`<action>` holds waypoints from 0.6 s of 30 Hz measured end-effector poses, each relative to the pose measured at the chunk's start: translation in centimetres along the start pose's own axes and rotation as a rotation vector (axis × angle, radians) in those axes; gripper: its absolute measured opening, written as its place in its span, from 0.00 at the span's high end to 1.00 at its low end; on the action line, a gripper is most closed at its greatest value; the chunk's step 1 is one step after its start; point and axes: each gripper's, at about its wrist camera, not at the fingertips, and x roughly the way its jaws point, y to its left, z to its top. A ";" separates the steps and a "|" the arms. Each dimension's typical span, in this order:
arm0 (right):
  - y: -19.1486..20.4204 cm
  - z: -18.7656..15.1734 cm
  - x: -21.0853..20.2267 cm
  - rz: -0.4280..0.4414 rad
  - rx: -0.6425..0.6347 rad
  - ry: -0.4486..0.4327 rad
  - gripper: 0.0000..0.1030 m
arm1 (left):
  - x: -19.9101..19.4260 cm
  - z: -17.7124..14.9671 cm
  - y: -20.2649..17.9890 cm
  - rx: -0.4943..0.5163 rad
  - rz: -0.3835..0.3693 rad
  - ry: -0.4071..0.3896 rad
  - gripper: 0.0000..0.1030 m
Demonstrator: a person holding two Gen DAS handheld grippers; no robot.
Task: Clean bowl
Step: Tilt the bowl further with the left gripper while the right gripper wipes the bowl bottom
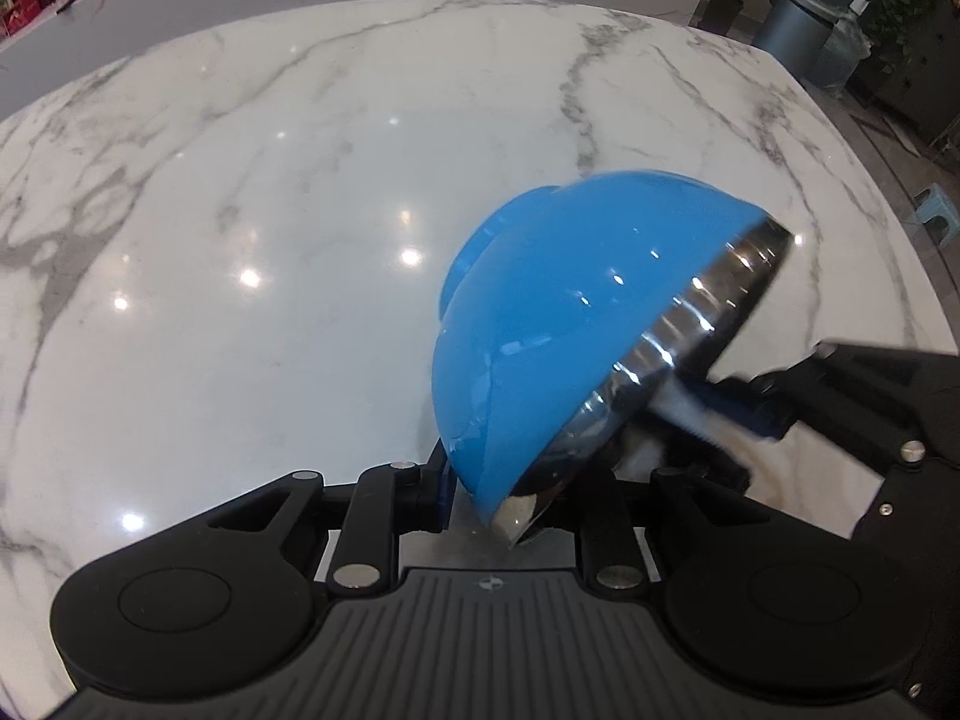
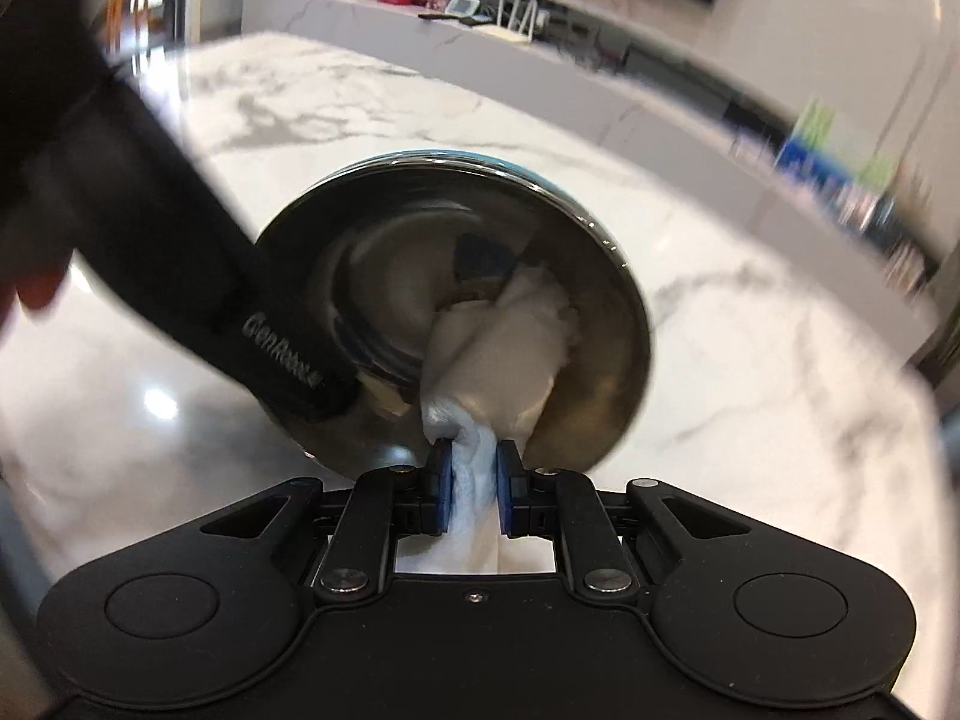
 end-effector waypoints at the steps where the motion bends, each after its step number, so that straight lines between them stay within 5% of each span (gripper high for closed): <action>1: 0.7 0.0 -0.1 -0.046 -0.058 -0.007 0.89 | -0.1 0.0 0.0 0.005 0.007 -0.002 0.81; 4: 1.7 -0.2 0.1 -0.083 -0.134 -0.011 0.88 | -0.2 -0.1 0.0 0.005 0.010 -0.013 0.82; 18: -3.9 -0.3 1.5 0.271 0.358 0.021 0.88 | 1.2 0.0 0.3 -0.067 -0.072 -0.029 0.77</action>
